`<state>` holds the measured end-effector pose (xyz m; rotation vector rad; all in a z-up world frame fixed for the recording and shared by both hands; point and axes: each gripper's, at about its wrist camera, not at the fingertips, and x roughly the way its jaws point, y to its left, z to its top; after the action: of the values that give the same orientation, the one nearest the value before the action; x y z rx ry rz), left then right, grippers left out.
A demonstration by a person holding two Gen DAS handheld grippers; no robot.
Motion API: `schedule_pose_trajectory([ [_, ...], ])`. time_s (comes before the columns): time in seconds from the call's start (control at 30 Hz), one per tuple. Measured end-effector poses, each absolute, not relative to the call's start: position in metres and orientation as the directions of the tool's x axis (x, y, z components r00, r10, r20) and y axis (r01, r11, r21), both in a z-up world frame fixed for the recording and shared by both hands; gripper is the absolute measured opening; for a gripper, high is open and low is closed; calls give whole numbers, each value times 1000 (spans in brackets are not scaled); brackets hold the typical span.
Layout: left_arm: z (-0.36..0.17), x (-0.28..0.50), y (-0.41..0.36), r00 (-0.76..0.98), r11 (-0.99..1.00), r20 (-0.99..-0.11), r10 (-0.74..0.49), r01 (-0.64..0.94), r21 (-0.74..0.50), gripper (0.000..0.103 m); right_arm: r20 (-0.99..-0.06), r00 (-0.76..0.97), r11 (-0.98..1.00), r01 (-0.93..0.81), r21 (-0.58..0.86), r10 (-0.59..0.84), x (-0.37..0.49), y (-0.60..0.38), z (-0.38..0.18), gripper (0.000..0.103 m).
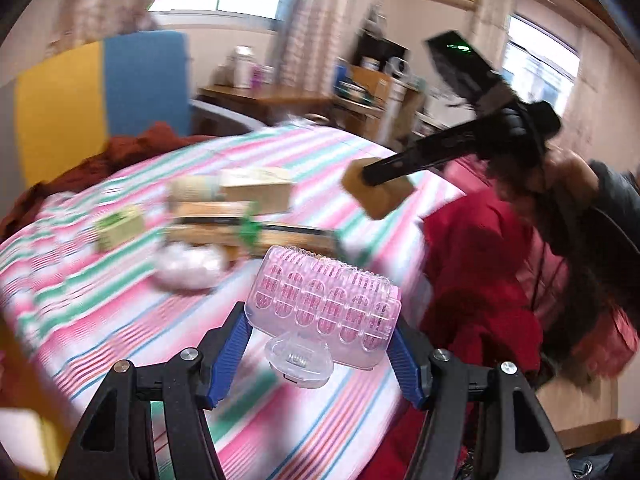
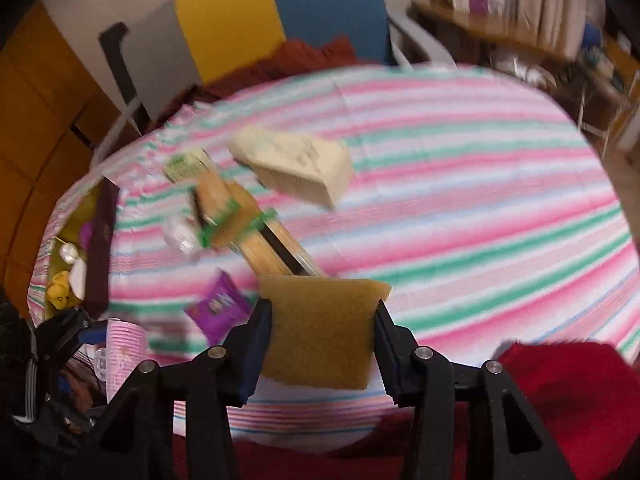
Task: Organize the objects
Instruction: 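Grasp the yellow sponge with the right tool while the left tool holds the roller box, then place the roller box and yellow sponge into the gold tray, opening both tools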
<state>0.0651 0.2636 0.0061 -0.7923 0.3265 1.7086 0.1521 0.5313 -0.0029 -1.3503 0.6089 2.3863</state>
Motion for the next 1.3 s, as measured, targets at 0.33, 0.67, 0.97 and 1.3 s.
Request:
schedule_pose_trajectory([
  [0.33, 3, -13, 158, -402, -645, -639, 656, -738, -198, 66, -781, -625, -938, -264, 224, -11, 80, 442, 43, 51],
  [0.67, -26, -42, 33, -579, -873, -696, 424, -466, -144, 66, -749, -633, -960, -36, 278, -193, -8, 330, 44, 51],
  [0.97, -46, -46, -2, -588, -925, -748, 309, -367, -94, 75, -757, -612, -959, 11, 283, -231, -83, 258, 27, 60],
  [1.3, -25, -47, -31, -647, -951, -703, 295, -273, -147, 81, -758, -611, -950, -31, 310, -228, -113, 240, 8, 89],
])
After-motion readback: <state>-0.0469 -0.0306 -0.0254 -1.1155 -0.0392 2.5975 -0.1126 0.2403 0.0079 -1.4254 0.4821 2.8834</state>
